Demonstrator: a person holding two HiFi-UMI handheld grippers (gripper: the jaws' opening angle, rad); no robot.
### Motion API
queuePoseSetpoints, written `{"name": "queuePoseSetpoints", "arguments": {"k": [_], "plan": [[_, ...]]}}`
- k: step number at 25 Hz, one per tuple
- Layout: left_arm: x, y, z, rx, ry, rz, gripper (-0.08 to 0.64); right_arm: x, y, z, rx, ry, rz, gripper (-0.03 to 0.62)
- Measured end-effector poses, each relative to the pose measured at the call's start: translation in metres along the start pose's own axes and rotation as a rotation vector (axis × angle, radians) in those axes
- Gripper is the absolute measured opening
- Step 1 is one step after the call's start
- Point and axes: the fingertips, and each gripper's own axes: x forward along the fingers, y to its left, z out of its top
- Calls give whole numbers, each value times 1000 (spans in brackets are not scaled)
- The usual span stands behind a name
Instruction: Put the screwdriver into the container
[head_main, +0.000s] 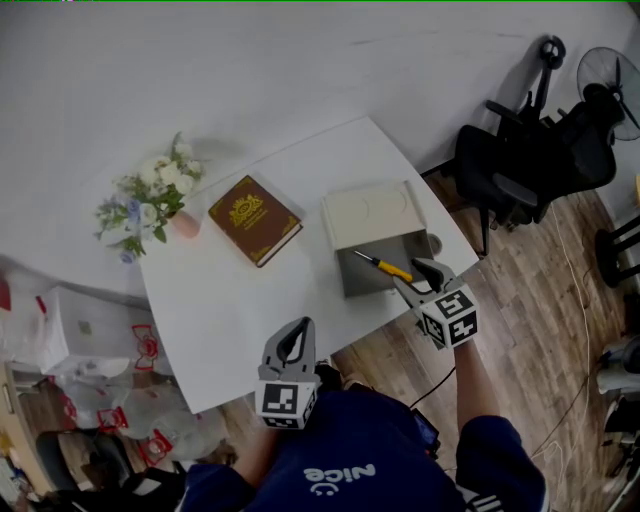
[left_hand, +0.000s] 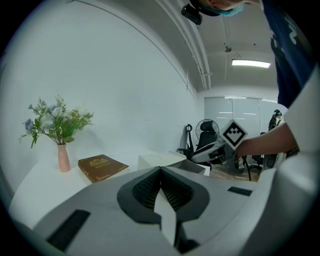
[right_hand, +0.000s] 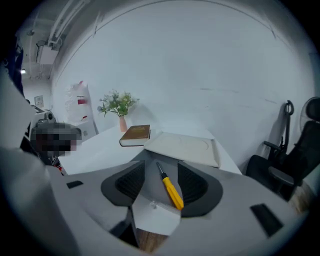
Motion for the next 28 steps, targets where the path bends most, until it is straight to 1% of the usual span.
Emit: {"name": "queuePoseSetpoints", "arguments": {"k": [2,5,11,14,17,21,23,25,28], "plan": [[-2,-5,2,-4,-8,-11,17,-21,12,-1,-2,-36,-18,219],[-6,-12,5,-7,-26,-32,17,-49,29,-8,29,-89,-55,219],[-9,-27,14,21,-48,-84,17,-96,63,-24,159,-239,-189,219],[-10,-37,15,13,-50,-113,17,-107,76,-37,191,-248,-225,219],[-10,-42,15,26,-54,-133,17,-115,75,-39,221,-271,-247,219],[-11,-48,14,25,-54,-149,17,-124,70,-38,186,-265,-278,219],[-12,-48,14,23,-54,-151,17,-126,69,-36,192,-275,-284,219],[-12,-47,14,25,-54,-150,17,-125,72,-35,186,-273,-282,219],[-14,-44,14,21,-56,-145,17,-120,79,-31,152,-262,-267,218]]}}
